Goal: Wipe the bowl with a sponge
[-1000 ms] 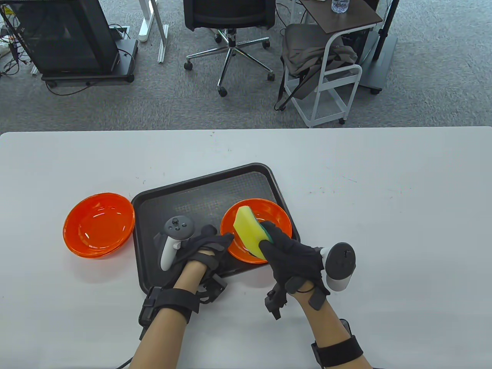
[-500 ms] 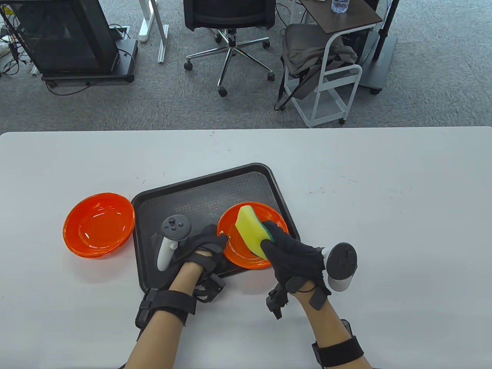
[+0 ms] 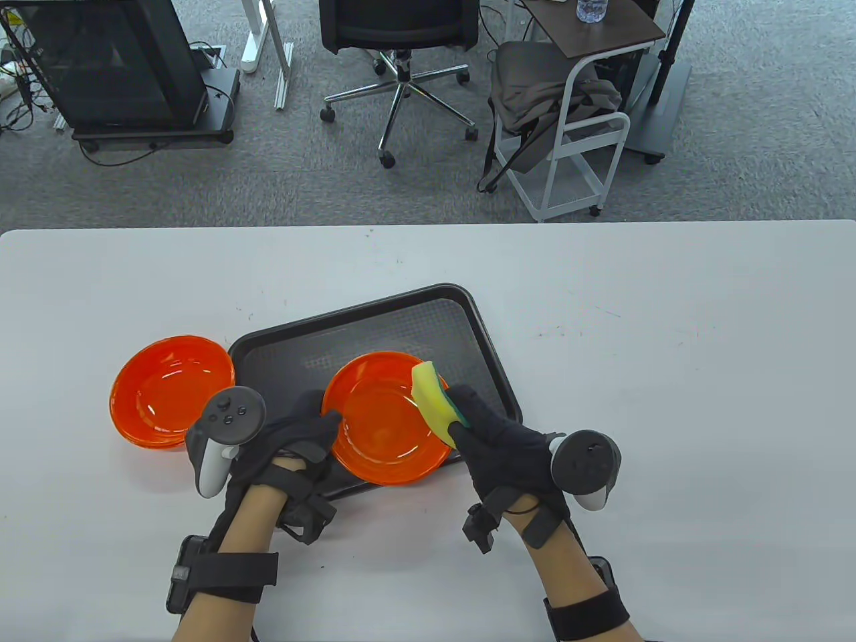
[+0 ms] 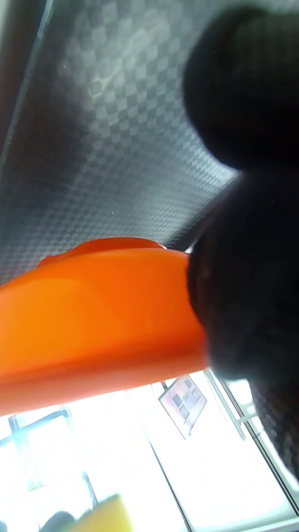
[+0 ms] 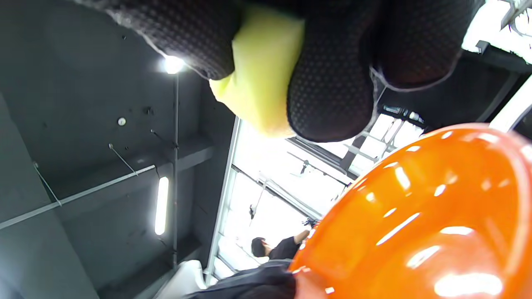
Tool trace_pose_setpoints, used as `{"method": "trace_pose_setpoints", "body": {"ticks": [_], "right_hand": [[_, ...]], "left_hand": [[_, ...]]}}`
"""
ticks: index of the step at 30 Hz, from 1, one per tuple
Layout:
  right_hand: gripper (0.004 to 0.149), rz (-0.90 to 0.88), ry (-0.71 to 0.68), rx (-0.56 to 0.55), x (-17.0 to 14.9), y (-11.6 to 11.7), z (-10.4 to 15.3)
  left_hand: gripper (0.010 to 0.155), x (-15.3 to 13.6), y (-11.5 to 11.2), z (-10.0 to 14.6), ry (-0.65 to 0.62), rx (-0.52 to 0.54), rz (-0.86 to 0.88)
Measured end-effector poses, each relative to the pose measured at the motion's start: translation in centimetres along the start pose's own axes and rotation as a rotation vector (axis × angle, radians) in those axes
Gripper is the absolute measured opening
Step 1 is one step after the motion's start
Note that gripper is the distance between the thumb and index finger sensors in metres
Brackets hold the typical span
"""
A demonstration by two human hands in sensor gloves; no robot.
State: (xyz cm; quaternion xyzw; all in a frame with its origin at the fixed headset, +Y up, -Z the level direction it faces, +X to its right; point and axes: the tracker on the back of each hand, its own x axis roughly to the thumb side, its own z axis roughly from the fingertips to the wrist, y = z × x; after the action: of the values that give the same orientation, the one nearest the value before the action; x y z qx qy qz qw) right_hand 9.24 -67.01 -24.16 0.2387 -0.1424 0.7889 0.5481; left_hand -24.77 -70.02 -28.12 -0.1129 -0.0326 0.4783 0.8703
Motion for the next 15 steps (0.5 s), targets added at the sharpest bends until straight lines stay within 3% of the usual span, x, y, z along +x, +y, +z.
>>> {"method": "trace_pose_setpoints", "body": {"ticks": [3,10,15], "right_hand": [[0.051,0.145,-0.029,0.038,0.7,0.1,-0.1],[0.049,0.733,-0.222,0.204,2.6,1.6,-0.3],[0.051,0.932,-0.284,0.316,3.1,3.3,-0.2]], "left_hand": [[0.061,-0.2,-0.1,0.3,-0.029,0.001,0.005],[0.06,0.2,-0.4,0.7,-0.068,-0.02,0.027],[0.06,1.0,-0.4,1.1,-0.103,-0.018,-0.009]]}}
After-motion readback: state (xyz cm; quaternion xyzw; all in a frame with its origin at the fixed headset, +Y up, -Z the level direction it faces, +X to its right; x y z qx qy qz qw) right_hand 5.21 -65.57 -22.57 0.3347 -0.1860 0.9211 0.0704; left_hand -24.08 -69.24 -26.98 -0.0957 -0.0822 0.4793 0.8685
